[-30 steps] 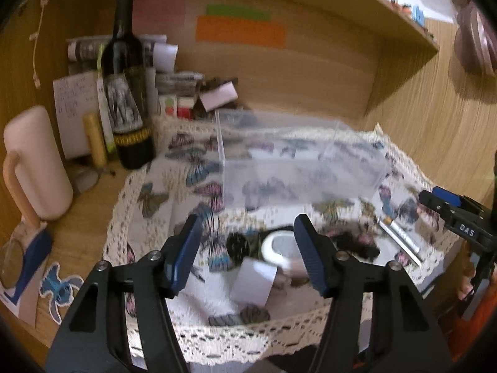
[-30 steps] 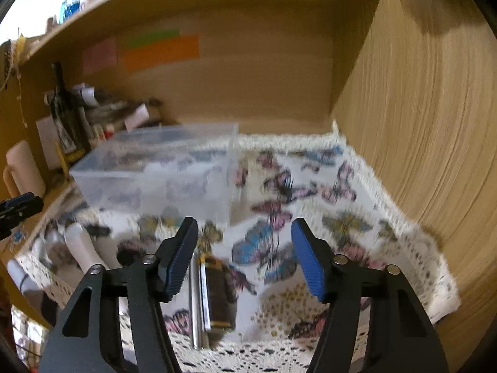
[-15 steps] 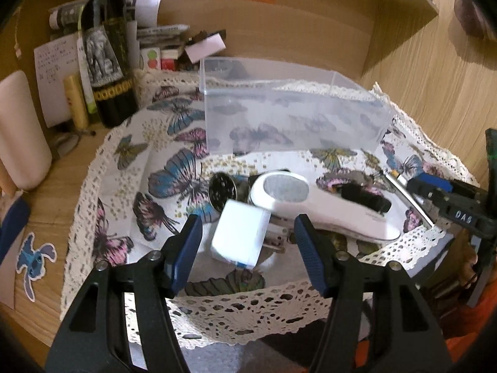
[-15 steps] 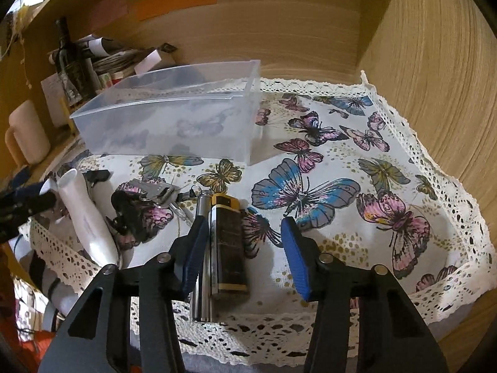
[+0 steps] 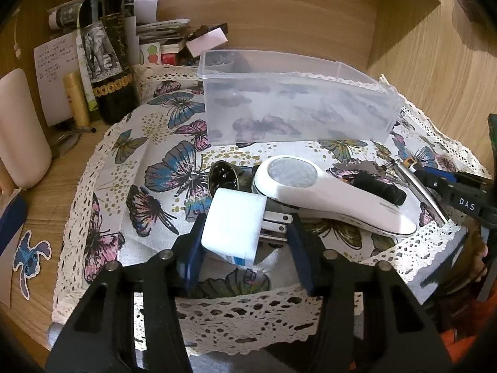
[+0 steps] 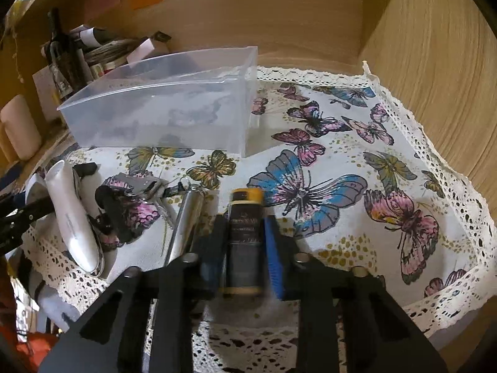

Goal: Organize rigid objects
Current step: 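Grasp the white plug adapter with the left tool while the right tool grasps the black-gold bottle, then carry both items into the clear box and open both tools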

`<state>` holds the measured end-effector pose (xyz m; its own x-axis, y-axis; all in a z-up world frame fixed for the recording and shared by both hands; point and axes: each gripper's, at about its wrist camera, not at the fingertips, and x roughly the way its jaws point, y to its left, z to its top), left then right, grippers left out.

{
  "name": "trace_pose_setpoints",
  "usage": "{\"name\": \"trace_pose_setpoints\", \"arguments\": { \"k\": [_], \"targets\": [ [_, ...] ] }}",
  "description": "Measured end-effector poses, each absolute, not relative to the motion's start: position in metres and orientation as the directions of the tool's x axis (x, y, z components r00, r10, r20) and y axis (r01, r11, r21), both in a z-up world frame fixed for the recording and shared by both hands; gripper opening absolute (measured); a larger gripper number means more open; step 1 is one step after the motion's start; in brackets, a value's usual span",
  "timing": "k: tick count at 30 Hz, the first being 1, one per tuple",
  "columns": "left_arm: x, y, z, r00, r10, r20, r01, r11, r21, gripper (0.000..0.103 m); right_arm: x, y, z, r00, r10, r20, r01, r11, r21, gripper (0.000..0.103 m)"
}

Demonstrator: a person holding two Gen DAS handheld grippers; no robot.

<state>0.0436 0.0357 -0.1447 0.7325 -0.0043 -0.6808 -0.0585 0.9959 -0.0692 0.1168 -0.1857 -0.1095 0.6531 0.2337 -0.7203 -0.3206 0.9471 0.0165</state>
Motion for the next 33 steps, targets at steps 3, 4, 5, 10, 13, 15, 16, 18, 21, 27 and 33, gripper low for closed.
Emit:
{"name": "trace_pose_setpoints", "arguments": {
  "k": [3, 4, 5, 10, 13, 15, 16, 18, 21, 27, 33],
  "targets": [
    [0.041, 0.037, -0.141, 0.742, -0.001, -0.671, -0.063, 0.995, -0.071, 0.050, 0.116, -0.188, -0.105, 0.670, 0.220, -0.709, -0.306, 0.952, 0.007, 0.021],
    [0.040, 0.038, -0.139, 0.746, 0.001, -0.666, -0.065, 0.995, -0.072, 0.050, 0.115, -0.189, -0.103, 0.675, 0.220, -0.704, -0.302, 0.953, 0.008, 0.021],
    [0.039, 0.039, -0.136, 0.752, 0.003, -0.659, -0.067, 0.995, -0.073, 0.050, 0.114, -0.190, -0.100, 0.681, 0.221, -0.698, -0.300, 0.954, 0.009, 0.021],
    [0.039, 0.043, -0.121, 0.786, 0.016, -0.618, -0.081, 0.994, -0.076, 0.050, 0.112, -0.190, -0.081, 0.724, 0.246, -0.645, -0.299, 0.954, 0.028, 0.021],
    [0.043, 0.046, -0.108, 0.809, 0.019, -0.587, -0.080, 0.994, -0.078, 0.050, 0.114, -0.187, -0.066, 0.750, 0.258, -0.609, -0.306, 0.952, 0.026, 0.021],
    [0.046, 0.047, -0.098, 0.825, 0.018, -0.566, -0.077, 0.994, -0.081, 0.050, 0.115, -0.186, -0.057, 0.769, 0.261, -0.583, -0.305, 0.952, 0.025, 0.021],
    [0.048, 0.048, -0.093, 0.833, 0.017, -0.553, -0.076, 0.994, -0.084, 0.050, 0.117, -0.185, -0.052, 0.776, 0.267, -0.571, -0.306, 0.952, 0.030, 0.021],
    [0.052, 0.050, -0.084, 0.846, 0.013, -0.533, -0.070, 0.994, -0.087, 0.050, 0.120, -0.184, -0.044, 0.788, 0.275, -0.551, -0.309, 0.950, 0.032, 0.021],
    [0.061, 0.051, -0.070, 0.864, 0.013, -0.503, -0.062, 0.995, -0.081, 0.050, 0.125, -0.178, -0.033, 0.803, 0.272, -0.530, -0.317, 0.948, 0.007, 0.021],
    [0.082, 0.052, -0.045, 0.894, 0.036, -0.447, -0.065, 0.997, -0.051, 0.050, 0.138, -0.162, -0.014, 0.822, 0.290, -0.490, -0.350, 0.936, -0.034, 0.021],
    [0.116, 0.056, -0.033, 0.888, 0.018, -0.459, -0.045, 0.998, -0.048, 0.050, 0.158, -0.142, -0.006, 0.815, 0.322, -0.482, -0.394, 0.918, -0.052, 0.021]
  ]
}}
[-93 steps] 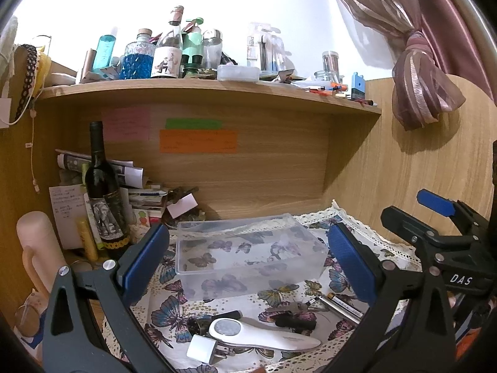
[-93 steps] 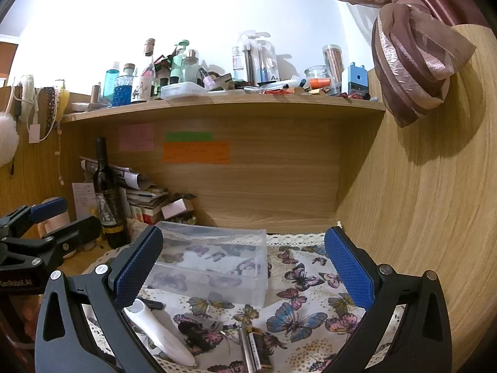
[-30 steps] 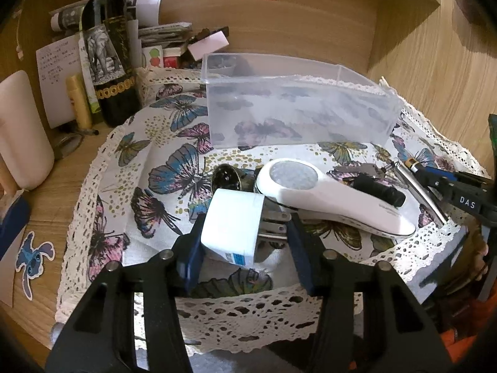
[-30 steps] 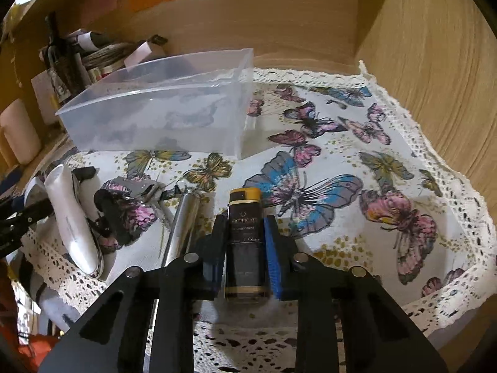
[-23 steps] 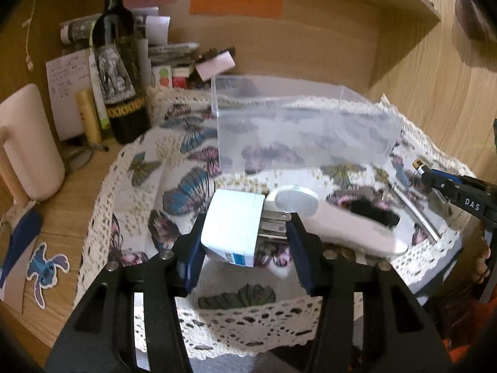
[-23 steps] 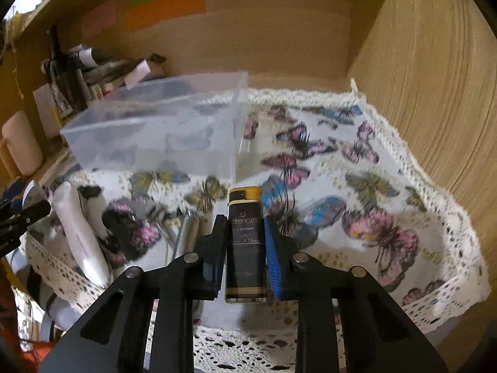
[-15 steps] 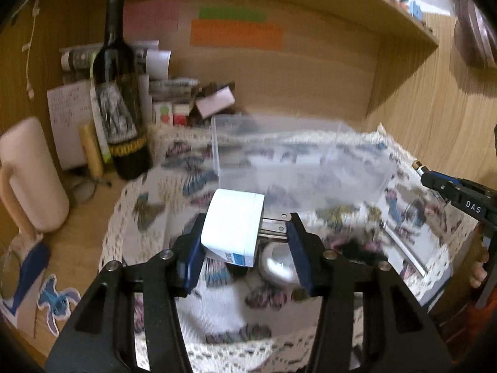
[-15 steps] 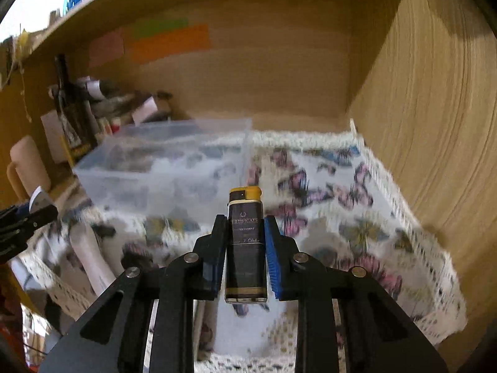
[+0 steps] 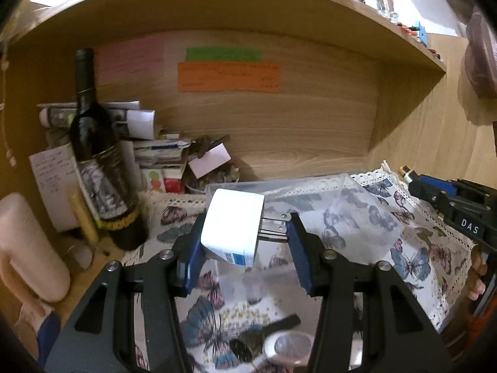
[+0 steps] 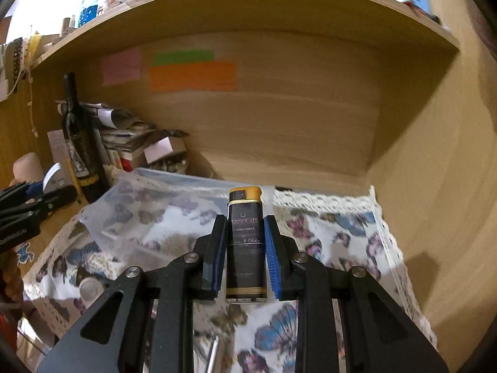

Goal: Organize rigid objects
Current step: 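Carry both items into the clear box and open both tools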

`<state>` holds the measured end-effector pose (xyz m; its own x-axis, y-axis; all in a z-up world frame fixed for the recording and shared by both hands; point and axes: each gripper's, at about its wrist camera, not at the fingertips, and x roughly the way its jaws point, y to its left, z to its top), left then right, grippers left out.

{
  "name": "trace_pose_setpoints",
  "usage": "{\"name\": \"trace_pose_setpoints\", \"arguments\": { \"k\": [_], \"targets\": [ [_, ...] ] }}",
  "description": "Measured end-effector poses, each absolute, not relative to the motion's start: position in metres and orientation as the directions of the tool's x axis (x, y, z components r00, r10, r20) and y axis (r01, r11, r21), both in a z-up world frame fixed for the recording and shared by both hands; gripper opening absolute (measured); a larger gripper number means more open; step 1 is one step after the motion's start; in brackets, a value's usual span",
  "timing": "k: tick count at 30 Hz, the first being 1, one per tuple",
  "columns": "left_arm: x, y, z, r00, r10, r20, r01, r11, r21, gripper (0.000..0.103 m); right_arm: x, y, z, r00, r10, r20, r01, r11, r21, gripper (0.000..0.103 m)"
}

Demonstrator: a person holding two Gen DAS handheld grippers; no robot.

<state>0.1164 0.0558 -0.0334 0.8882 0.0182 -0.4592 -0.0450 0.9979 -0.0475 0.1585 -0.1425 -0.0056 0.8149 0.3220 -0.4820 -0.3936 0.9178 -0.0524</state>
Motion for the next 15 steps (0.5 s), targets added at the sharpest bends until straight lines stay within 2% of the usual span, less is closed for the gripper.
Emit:
{"name": "trace_pose_setpoints", "arguments": {
  "k": [7, 15],
  "targets": [
    [0.159, 0.060, -0.035, 0.846, -0.022, -0.533, -0.013, 0.998, -0.063, 0.050, 0.188, -0.123, -0.001, 0.786, 0.355, -0.505, -0.430, 0.902, -0.036, 0.020],
    [0.203, 0.048, -0.062, 0.744, -0.066, -0.665, 0.058, 0.998, -0.035, 0.050, 0.220, -0.106, -0.023, 0.725, 0.339, -0.600, -0.451, 0.892, -0.040, 0.019]
  ]
}}
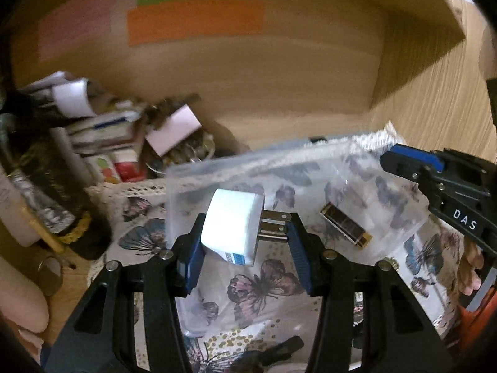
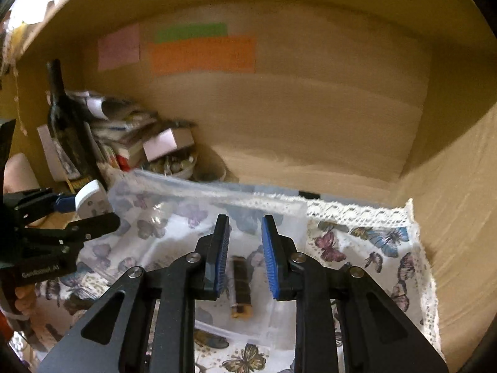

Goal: Organize rigid objects
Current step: 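Carry both items into the clear box and open both tools, then grasp the white handheld device with the left tool while the right tool grasps the silver tube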

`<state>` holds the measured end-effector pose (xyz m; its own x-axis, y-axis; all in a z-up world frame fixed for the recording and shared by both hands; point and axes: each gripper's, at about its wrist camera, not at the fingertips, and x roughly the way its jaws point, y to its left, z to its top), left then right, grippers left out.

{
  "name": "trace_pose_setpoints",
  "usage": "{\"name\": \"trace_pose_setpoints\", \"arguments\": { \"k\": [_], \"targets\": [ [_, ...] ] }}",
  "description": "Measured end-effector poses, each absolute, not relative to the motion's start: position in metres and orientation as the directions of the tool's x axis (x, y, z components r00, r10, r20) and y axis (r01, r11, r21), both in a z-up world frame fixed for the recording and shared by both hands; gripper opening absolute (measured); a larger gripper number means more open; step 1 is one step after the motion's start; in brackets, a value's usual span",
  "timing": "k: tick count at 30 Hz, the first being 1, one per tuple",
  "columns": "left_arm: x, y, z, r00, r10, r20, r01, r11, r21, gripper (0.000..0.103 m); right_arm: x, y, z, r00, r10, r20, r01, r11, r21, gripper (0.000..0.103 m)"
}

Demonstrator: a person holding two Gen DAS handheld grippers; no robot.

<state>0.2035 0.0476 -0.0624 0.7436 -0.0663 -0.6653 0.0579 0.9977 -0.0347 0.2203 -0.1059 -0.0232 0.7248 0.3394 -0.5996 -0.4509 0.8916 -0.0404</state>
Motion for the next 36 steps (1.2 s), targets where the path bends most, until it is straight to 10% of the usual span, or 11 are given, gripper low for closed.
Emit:
{"name": "trace_pose_setpoints", "arguments": {
  "k": [14, 26, 36],
  "targets": [
    [0.213, 0.035, -0.074, 0.703, -0.079, -0.707, 0.096, 0.995, -0.016, 0.051, 0.220, -0.106, -0.040, 0.650, 0.355, -0.672, -0.489, 0.872, -0.013, 0.026],
    [0.160, 0.029, -0.038, 0.783, -0.038, -0.620, 0.080, 0.996, 0.040, 0.097, 0.181, -0.135, -0.009, 0.730, 0.386, -0.564, -0.472, 0.881, -0.008, 0.063],
    [0.110, 0.019, -0.065, 0.722, -0.019, -0.692, 0.053, 0.998, 0.028, 0.100, 0.144, -0.157, -0.027, 0.726, 0.363, -0.584, -0.467, 0.883, -0.033, 0.068]
  ]
}}
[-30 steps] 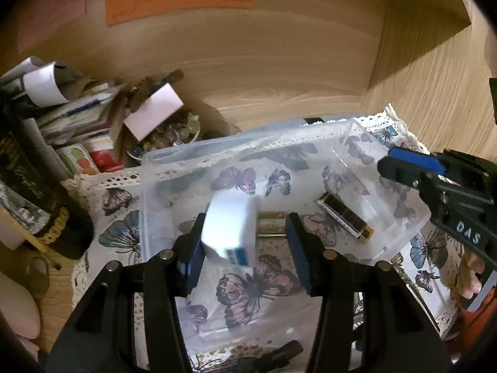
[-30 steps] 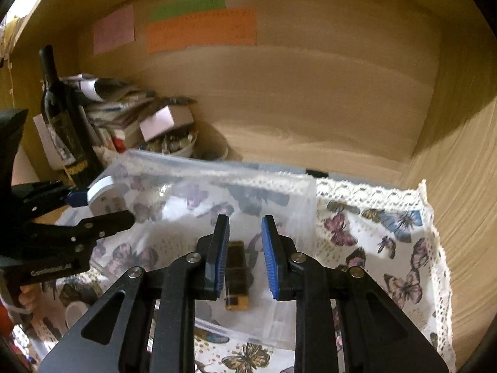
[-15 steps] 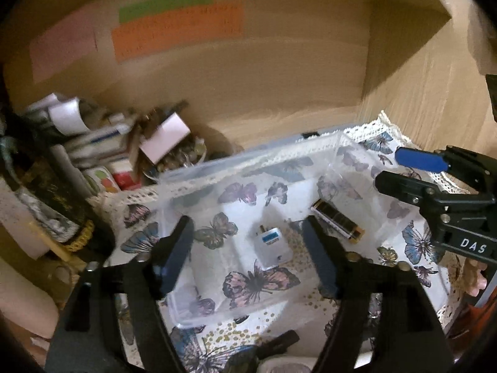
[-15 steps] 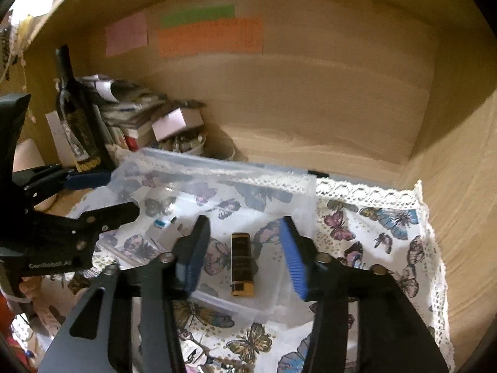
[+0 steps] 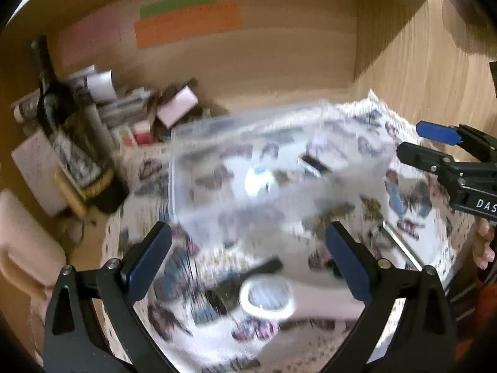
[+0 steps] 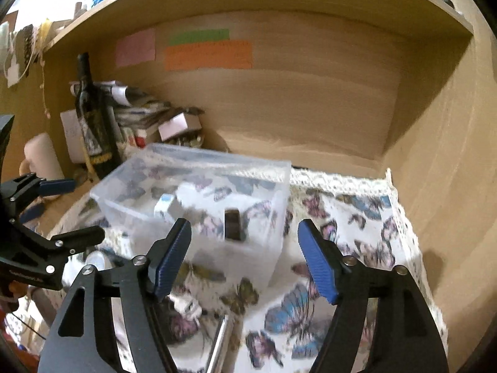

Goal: Organize rigid objects
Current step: 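Grasp the white handheld device with the left tool while the right tool grasps the silver tube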

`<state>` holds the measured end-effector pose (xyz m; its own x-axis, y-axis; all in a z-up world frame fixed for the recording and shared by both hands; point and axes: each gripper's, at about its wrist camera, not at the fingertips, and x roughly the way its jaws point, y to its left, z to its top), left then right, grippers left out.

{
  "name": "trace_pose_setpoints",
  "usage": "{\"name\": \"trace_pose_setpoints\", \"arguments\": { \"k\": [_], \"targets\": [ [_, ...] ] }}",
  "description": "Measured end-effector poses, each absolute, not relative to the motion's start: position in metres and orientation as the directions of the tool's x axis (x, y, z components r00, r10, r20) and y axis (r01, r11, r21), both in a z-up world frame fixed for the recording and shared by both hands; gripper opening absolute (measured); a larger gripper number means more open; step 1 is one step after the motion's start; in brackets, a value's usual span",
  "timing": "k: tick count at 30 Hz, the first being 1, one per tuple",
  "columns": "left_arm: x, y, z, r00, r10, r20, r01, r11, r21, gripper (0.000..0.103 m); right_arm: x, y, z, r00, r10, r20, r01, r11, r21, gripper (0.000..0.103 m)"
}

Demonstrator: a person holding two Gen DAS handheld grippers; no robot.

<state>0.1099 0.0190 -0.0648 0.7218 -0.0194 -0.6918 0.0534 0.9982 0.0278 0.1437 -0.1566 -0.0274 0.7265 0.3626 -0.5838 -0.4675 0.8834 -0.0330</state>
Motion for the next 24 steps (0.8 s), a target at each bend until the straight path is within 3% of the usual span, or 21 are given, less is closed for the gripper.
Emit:
{"name": "trace_pose_setpoints", "arguments": {
  "k": [7, 16, 19, 24],
  "targets": [
    [0.086, 0.007, -0.090, 0.664, -0.020, -0.747, 0.027, 1.000, -0.002, 0.100, 0.125, -0.167, -0.056, 0.691, 0.354, -0.630, -0.462, 0.887, -0.008, 0.068],
    [0.076, -0.002, -0.111, 0.604, -0.105, -0.790, 0.024, 0.993, -0.114, 0.100, 0.111, -0.166, -0.088, 0.638, 0.361, -0.680, -0.494, 0.869, -0.001, 0.067],
    [0.081, -0.003, -0.115, 0.586, -0.132, -0.800, 0.019, 0.989, -0.149, 0.085, 0.108, -0.167, -0.095, 0.620, 0.372, -0.691, -0.506, 0.862, 0.010, 0.061],
    [0.095, -0.006, -0.115, 0.575, -0.151, -0.804, 0.017, 0.985, -0.173, 0.081, 0.103, -0.162, -0.105, 0.591, 0.378, -0.712, -0.535, 0.845, 0.005, 0.040]
  ]
}}
